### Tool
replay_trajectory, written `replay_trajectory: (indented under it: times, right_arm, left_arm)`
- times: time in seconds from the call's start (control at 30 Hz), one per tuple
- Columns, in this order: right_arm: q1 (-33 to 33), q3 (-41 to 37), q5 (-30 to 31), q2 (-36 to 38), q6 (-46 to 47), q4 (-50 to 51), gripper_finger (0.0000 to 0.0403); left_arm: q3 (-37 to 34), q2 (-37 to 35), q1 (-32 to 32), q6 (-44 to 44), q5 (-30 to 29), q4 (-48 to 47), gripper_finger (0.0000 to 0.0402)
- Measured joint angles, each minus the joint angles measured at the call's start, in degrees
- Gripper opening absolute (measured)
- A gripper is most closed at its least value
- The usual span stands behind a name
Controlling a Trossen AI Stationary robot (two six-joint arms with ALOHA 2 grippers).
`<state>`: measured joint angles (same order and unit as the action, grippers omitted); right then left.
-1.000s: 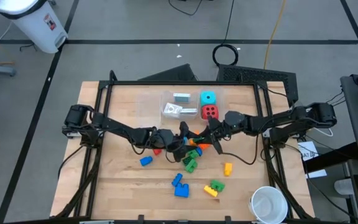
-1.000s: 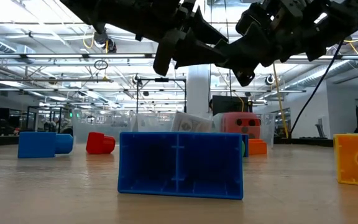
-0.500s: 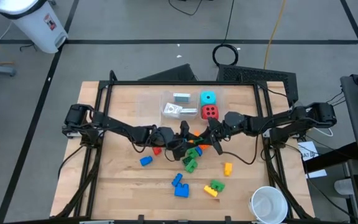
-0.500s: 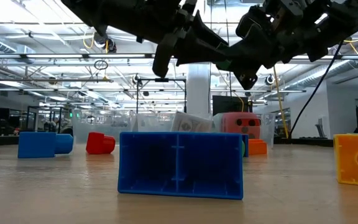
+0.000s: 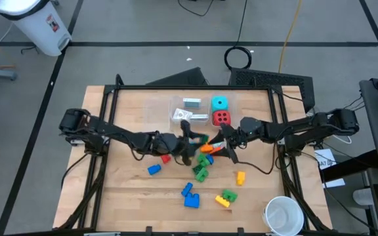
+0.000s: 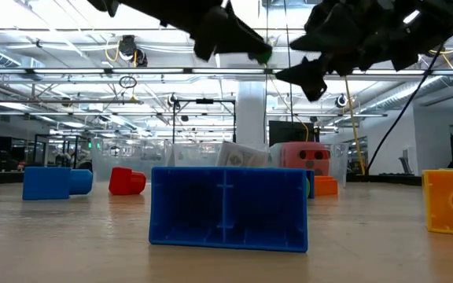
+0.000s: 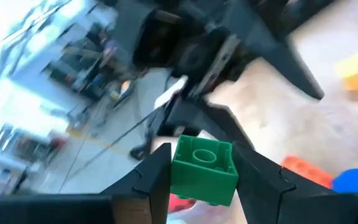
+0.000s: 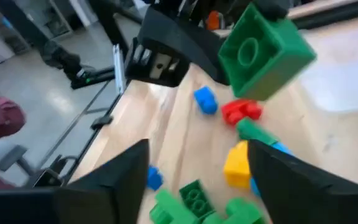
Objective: Pick & Place Toys
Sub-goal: Put the green game piece into the left transparent bin
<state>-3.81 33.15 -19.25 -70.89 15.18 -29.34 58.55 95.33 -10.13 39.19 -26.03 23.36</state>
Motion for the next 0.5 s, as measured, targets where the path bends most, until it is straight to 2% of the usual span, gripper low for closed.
replay_trajectory:
  times: [0.1, 0.2, 0.4, 0.5]
  right_arm:
    - [-0.96, 0.06, 1.00, 4.11, -1.92, 2.78, 0.0291]
    - [-1.52, 0.02, 0.92, 7.64, -3.55, 6.58, 0.0307]
    - [-2.15, 0.09, 1.21, 12.03, -6.65, 11.76, 0.0302]
    - [-2.19, 0.02, 1.27, 12.52, -7.75, 12.67, 0.0294]
  left_arm:
    - [-0.21, -2.67, -0.13, -3.93, -3.57, -5.29, 0.0147]
    - [-0.20, -6.09, 0.50, -10.89, -8.54, -13.51, 0.0147]
    - [-2.16, -12.58, 4.24, -31.50, -16.24, -31.54, 0.0147]
    - [-6.24, -16.09, 6.78, -39.42, -17.09, -34.44, 0.0147]
